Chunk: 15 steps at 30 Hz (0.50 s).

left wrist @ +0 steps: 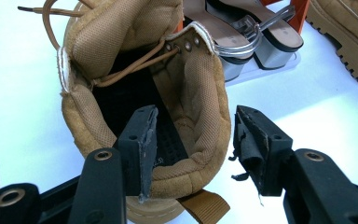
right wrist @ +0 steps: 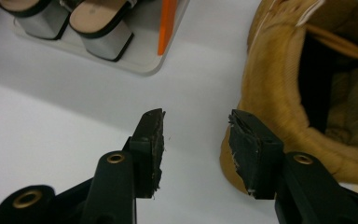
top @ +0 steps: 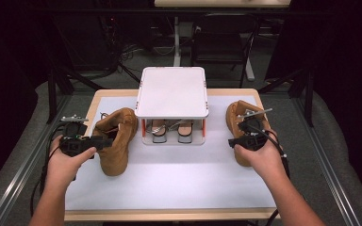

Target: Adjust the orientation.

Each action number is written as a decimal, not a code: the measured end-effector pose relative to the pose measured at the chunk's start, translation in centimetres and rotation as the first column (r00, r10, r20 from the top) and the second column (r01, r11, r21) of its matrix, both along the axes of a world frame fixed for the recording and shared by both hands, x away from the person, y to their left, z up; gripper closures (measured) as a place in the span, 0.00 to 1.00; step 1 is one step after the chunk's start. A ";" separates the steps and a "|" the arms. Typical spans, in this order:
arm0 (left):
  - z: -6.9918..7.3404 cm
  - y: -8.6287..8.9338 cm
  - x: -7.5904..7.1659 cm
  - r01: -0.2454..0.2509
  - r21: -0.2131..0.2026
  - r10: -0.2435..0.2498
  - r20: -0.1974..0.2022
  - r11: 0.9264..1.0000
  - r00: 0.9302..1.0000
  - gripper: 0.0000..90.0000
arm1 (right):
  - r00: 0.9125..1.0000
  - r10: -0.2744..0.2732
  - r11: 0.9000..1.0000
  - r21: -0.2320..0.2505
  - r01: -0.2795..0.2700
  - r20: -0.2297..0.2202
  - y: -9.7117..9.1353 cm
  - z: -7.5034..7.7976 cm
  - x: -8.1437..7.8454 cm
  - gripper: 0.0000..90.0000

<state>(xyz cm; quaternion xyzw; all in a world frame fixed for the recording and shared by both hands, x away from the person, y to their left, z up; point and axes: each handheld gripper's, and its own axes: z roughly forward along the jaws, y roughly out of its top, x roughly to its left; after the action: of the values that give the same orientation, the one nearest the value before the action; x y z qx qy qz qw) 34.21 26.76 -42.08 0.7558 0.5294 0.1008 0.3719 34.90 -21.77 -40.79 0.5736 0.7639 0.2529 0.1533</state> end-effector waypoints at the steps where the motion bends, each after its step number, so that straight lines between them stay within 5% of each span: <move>1: 0.0 0.0 -0.1 -0.002 -0.002 0.002 0.002 1.000 1.000 0.55 | 1.000 -0.003 1.000 0.002 0.003 0.002 -0.1 0.3 0.2 0.61; 15: -0.1 0.2 -0.2 -0.006 -0.009 0.006 0.005 1.000 1.000 0.54 | 0.989 -0.100 0.994 -0.041 0.096 -0.109 -2.0 3.0 4.7 0.60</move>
<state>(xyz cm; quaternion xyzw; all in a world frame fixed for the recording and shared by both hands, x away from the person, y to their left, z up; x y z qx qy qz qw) 33.98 26.95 -42.16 0.7525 0.5310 0.1015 0.3761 39.61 -23.78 -37.83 0.6208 0.7465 0.1989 0.1332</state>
